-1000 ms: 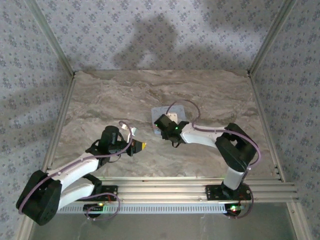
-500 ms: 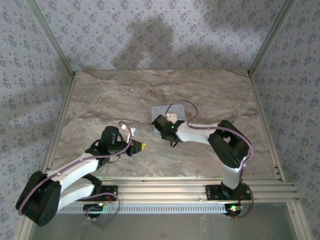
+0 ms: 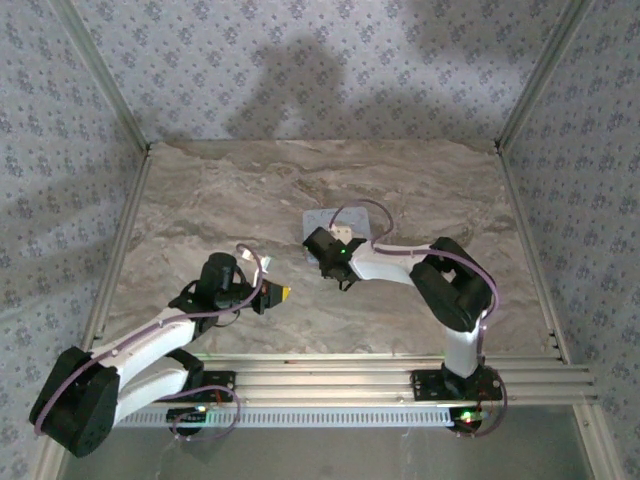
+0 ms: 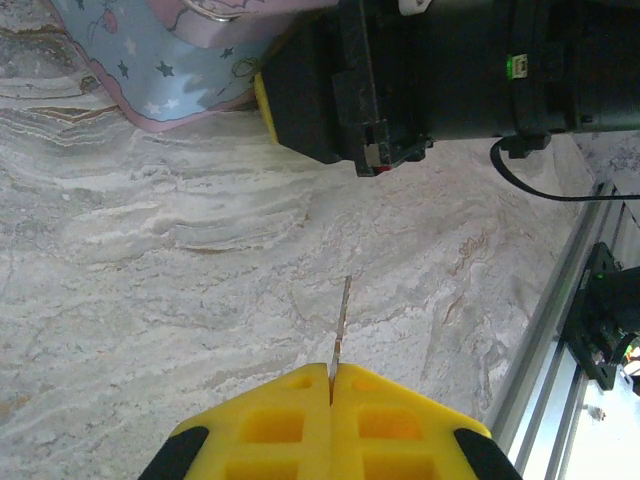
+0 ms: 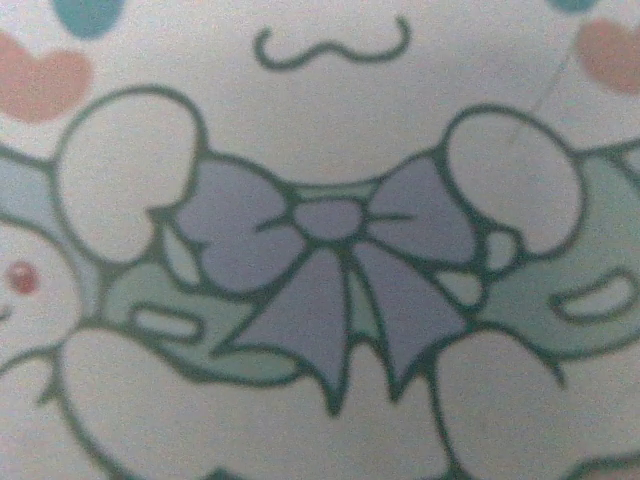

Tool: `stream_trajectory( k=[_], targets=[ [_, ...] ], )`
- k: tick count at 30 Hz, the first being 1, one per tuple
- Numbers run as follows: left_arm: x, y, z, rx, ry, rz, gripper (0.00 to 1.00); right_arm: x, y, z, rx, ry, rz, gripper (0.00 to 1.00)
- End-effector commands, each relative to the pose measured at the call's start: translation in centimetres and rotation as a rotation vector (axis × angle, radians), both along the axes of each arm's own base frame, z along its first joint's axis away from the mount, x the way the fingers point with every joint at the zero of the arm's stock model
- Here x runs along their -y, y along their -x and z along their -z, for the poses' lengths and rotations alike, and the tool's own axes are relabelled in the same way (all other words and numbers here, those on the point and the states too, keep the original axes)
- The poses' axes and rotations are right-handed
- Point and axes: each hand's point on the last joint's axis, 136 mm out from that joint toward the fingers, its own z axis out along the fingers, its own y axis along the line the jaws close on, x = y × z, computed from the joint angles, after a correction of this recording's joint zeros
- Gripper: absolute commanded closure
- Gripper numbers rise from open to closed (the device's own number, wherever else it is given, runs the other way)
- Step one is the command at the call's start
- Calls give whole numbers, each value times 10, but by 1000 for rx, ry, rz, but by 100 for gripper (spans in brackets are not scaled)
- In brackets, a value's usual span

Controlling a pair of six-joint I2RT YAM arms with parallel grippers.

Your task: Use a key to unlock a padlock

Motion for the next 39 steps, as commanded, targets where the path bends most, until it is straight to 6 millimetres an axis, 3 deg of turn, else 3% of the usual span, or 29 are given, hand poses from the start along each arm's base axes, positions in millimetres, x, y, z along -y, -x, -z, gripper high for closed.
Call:
stream_trajectory(
  k=[1, 11, 20, 30, 39],
  targets=[
    [1, 1, -4, 32, 1, 13, 100, -8, 0, -26, 13, -57, -39, 86],
    [11, 2, -16, 75, 71, 64, 100, -32, 27, -53, -137, -257, -180, 95],
    [30, -4, -20, 90, 139, 138, 100, -40, 30, -70, -223, -484, -215, 99],
    [48, -13, -22, 144, 128, 159, 100, -31, 24, -98, -253, -660, -140, 100],
    [59, -22, -30, 266, 125, 157, 100, -29, 34, -126, -308, -705, -144, 100]
  ],
)
